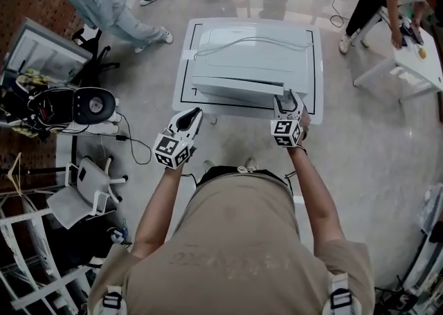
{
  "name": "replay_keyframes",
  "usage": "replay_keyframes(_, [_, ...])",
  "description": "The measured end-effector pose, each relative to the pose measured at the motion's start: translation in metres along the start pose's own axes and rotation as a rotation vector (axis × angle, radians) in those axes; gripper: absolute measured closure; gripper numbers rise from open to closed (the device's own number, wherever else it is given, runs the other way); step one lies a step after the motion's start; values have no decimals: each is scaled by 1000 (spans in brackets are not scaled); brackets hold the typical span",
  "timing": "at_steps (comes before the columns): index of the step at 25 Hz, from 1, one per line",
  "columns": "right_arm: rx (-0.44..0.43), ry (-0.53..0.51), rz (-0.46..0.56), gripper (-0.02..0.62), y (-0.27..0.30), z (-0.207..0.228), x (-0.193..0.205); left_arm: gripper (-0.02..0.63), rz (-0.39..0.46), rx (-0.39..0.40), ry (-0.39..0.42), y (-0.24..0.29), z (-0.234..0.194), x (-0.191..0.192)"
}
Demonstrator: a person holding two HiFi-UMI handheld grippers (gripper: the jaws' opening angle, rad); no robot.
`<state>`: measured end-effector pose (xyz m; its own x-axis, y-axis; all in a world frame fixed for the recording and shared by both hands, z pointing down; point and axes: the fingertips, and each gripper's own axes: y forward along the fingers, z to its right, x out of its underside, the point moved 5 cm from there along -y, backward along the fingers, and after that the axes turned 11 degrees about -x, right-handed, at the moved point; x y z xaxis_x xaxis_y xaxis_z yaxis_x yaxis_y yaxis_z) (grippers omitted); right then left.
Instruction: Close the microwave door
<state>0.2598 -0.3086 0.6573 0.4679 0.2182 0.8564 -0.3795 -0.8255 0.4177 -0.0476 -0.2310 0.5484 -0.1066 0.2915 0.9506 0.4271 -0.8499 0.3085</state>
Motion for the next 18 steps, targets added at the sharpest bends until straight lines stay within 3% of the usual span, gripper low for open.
replay_keyframes(3, [12,-21,-35,368,5,8,-2,591,3,2,5,1,1,-5])
replay_keyframes(5, [7,-11,-91,296,16,21,-6,591,4,9,9,4,3,-7])
replay_keyframes(8, [-23,-28,-136,295,21,27,-11,591,7,20,11,8,7,-7])
replay_keyframes(14, [11,44,-112,296,12,28,-12,591,7,59,7,12,25,-9])
replay_keyframes(18, [32,161,-8,298,-12,36,-26,591,19,61,2,8,26,-11])
